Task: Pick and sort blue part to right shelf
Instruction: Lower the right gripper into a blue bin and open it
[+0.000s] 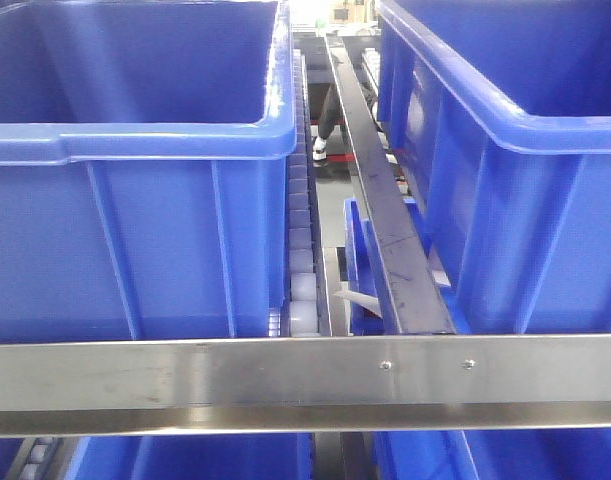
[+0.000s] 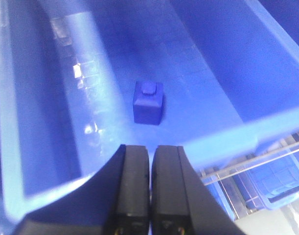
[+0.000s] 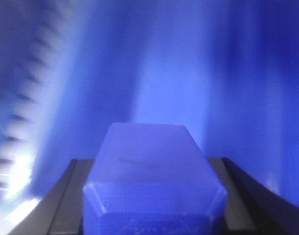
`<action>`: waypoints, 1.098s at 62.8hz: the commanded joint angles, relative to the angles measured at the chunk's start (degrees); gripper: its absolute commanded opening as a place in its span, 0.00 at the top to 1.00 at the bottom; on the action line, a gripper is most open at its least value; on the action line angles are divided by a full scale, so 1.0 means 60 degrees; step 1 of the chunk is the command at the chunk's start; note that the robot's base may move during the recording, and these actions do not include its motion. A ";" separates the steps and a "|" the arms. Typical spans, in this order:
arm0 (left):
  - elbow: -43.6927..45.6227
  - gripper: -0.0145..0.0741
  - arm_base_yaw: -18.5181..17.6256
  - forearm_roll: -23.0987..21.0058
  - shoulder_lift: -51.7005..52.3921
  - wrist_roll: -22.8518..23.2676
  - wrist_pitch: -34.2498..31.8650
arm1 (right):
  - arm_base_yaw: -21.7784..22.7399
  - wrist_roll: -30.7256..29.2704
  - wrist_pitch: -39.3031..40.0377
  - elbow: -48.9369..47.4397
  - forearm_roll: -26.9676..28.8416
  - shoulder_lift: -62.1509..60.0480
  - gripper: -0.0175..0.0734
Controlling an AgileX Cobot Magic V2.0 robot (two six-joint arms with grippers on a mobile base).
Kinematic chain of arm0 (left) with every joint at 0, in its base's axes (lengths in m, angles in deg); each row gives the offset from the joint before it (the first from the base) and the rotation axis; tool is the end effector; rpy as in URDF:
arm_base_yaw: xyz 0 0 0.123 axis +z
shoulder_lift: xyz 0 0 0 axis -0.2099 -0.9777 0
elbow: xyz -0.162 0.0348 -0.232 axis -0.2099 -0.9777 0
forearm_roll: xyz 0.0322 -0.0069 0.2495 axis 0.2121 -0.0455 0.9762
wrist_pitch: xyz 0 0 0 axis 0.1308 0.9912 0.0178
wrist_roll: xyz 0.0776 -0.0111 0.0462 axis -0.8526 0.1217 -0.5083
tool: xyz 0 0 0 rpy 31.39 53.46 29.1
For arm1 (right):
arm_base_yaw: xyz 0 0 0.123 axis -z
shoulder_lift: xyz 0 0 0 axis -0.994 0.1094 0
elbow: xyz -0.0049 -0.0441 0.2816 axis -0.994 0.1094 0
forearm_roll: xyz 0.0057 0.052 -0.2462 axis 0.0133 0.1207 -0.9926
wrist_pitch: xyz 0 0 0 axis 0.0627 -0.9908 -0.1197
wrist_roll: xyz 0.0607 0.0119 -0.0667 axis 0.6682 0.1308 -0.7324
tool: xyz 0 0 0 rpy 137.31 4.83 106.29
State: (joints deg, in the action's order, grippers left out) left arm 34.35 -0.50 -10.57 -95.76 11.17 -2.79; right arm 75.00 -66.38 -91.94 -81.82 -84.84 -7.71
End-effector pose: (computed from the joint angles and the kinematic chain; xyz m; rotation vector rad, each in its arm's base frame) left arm 0.0969 -0.0283 0.3590 0.3511 2.0312 -0.1604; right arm 0.2282 0.0293 0.3832 -0.0768 2.3371 0.0315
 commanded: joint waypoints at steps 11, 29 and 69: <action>0.0074 0.70 0.0004 -0.0164 0.0689 0.0011 -0.0666 | 0.1194 -0.1177 0.0100 -0.2006 0.0131 0.2918 0.51; 0.0074 0.70 0.0004 -0.0520 0.0749 0.0029 -0.0652 | 0.1194 -0.1459 0.1713 -0.2374 0.0131 0.5519 0.51; 0.0343 0.70 0.0004 -0.0634 0.0815 0.0300 0.0129 | 0.1194 -0.1459 0.1634 -0.2382 -0.0036 0.6127 0.14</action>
State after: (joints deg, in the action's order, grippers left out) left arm 33.75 -0.50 -13.60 -91.01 12.03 0.13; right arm 81.85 -74.57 -83.43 -94.06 -84.16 33.50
